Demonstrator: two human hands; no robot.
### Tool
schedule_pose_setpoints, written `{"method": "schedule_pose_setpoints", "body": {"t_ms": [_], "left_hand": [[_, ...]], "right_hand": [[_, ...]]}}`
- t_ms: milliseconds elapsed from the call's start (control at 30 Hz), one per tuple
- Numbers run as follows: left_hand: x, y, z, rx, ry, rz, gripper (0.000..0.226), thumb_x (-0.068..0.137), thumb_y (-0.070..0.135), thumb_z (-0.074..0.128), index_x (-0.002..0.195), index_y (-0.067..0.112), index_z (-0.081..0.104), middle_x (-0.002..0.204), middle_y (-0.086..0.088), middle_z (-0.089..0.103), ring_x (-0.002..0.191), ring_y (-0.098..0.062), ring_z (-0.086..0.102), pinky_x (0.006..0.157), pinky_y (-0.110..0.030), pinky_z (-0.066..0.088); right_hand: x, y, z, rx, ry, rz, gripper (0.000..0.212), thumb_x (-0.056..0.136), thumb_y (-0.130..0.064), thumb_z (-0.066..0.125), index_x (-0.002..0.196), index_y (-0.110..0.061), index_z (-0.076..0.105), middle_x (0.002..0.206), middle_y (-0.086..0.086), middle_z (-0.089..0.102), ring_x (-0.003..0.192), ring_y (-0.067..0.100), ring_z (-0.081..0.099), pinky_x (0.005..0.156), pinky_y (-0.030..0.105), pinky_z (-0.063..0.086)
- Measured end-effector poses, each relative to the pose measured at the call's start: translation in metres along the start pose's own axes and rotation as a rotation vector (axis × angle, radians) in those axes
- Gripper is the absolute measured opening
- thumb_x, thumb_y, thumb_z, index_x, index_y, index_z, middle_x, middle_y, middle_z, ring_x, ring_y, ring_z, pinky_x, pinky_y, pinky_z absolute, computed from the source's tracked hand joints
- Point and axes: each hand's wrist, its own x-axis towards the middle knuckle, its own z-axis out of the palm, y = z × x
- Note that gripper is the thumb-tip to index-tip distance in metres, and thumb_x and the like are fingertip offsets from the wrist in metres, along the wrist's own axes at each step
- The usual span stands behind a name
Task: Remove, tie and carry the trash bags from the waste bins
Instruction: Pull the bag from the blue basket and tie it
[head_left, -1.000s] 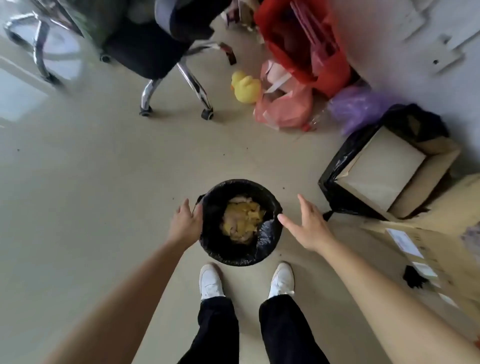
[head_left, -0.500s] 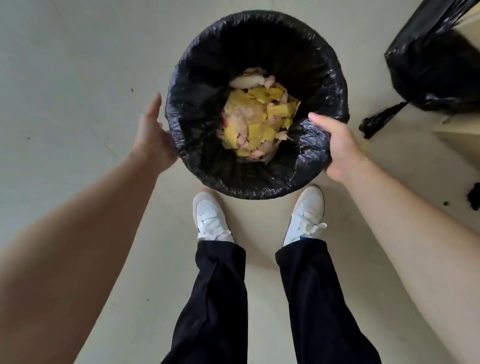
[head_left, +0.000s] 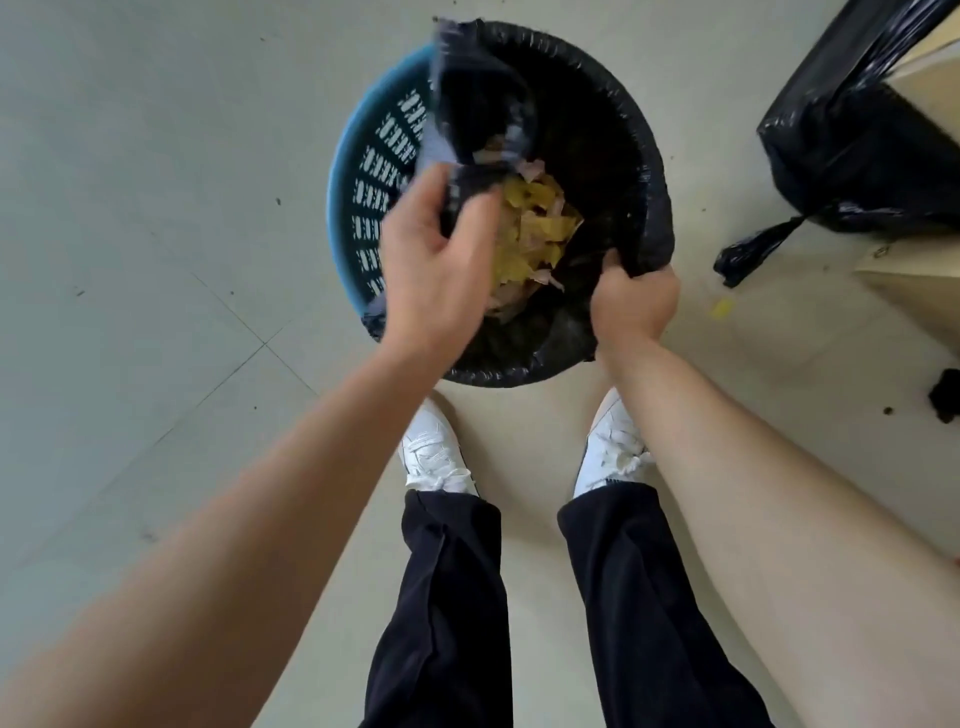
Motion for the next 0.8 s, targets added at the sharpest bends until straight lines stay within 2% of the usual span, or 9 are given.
{"method": "schedule_pose_setpoints", "body": {"t_ms": [100, 200, 233, 300, 367, 467, 600, 700, 800], "left_hand": [[-0.023, 0.009, 0.020, 0.035, -0.164, 0.056, 0.020, 0.091, 0.010, 0.061, 0.080, -0.007, 0.059, 0.067, -0.016, 0.057, 0.062, -0.019, 0.049, 0.058, -0.034, 0.040], [-0.030, 0.024, 0.026, -0.036, -0.109, 0.030, 0.021, 0.091, 0.009, 0.061, 0.077, -0.007, 0.056, 0.066, -0.012, 0.052, 0.065, -0.014, 0.046, 0.061, -0.034, 0.040], [-0.028, 0.027, 0.024, -0.058, -0.069, 0.012, 0.021, 0.091, 0.008, 0.060, 0.075, -0.005, 0.054, 0.065, -0.007, 0.049, 0.065, -0.012, 0.044, 0.061, -0.033, 0.039], [-0.019, 0.031, 0.015, -0.098, -0.009, -0.014, 0.022, 0.090, 0.008, 0.058, 0.074, -0.004, 0.051, 0.067, -0.006, 0.045, 0.065, -0.015, 0.042, 0.062, -0.032, 0.037], [-0.010, 0.034, 0.007, -0.113, 0.034, -0.024, 0.025, 0.090, 0.011, 0.058, 0.077, -0.010, 0.051, 0.069, -0.009, 0.044, 0.068, -0.018, 0.041, 0.064, -0.035, 0.036], [-0.009, 0.044, -0.002, -0.049, 0.106, -0.012, 0.023, 0.089, 0.016, 0.060, 0.077, -0.002, 0.055, 0.064, 0.005, 0.046, 0.066, -0.011, 0.043, 0.064, -0.031, 0.038], [-0.016, 0.073, -0.011, -0.014, 0.247, -0.018, 0.027, 0.094, 0.018, 0.060, 0.070, 0.020, 0.047, 0.053, 0.023, 0.041, 0.056, 0.003, 0.038, 0.058, -0.016, 0.034], [-0.028, 0.101, -0.018, 0.000, 0.317, -0.030, 0.025, 0.096, 0.024, 0.055, 0.073, 0.026, 0.045, 0.060, 0.020, 0.044, 0.060, 0.000, 0.040, 0.062, -0.018, 0.035], [-0.044, 0.132, -0.024, 0.094, 0.325, 0.010, 0.020, 0.096, 0.029, 0.053, 0.077, 0.027, 0.046, 0.083, 0.005, 0.049, 0.070, 0.003, 0.045, 0.071, -0.018, 0.039]], "right_hand": [[-0.004, 0.006, 0.005, -0.020, 0.019, -0.072, 0.038, 0.089, -0.024, 0.067, 0.122, -0.009, 0.060, 0.108, 0.004, 0.069, 0.108, 0.024, 0.066, 0.080, 0.020, 0.044], [-0.008, 0.004, -0.009, 0.115, -0.120, 0.109, 0.096, 0.075, -0.062, 0.073, 0.147, -0.013, 0.033, 0.124, -0.004, 0.060, 0.117, 0.019, 0.061, 0.097, 0.034, 0.051], [-0.006, 0.006, -0.018, 0.166, -0.233, 0.221, 0.107, 0.071, -0.078, 0.064, 0.152, -0.019, 0.026, 0.132, -0.004, 0.056, 0.120, 0.019, 0.059, 0.099, 0.039, 0.052], [-0.001, 0.005, -0.040, 0.164, -0.513, 0.354, 0.099, 0.072, -0.095, 0.028, 0.140, -0.026, 0.049, 0.124, -0.006, 0.064, 0.111, 0.020, 0.064, 0.094, 0.042, 0.055], [0.005, 0.010, -0.056, 0.092, -0.591, 0.396, 0.090, 0.079, -0.090, 0.010, 0.112, -0.028, 0.067, 0.107, -0.002, 0.072, 0.098, 0.020, 0.068, 0.088, 0.040, 0.056], [0.005, 0.012, -0.069, -0.141, -0.464, 0.247, 0.047, 0.094, -0.062, 0.043, 0.088, -0.020, 0.062, 0.093, -0.001, 0.065, 0.079, 0.017, 0.060, 0.076, 0.032, 0.049], [-0.012, -0.023, -0.094, -0.228, -0.141, -0.168, 0.029, 0.095, -0.035, 0.055, 0.081, -0.009, 0.051, 0.082, 0.001, 0.050, 0.065, 0.013, 0.047, 0.059, 0.023, 0.035], [-0.045, -0.068, -0.113, -0.200, -0.263, -0.362, 0.027, 0.095, -0.028, 0.057, 0.080, -0.007, 0.050, 0.069, -0.006, 0.047, 0.062, 0.006, 0.043, 0.053, 0.017, 0.034], [-0.073, -0.110, -0.132, -0.186, -0.364, -0.408, 0.027, 0.094, -0.026, 0.055, 0.073, -0.012, 0.045, 0.069, -0.005, 0.047, 0.060, 0.007, 0.042, 0.048, 0.011, 0.034]]}}
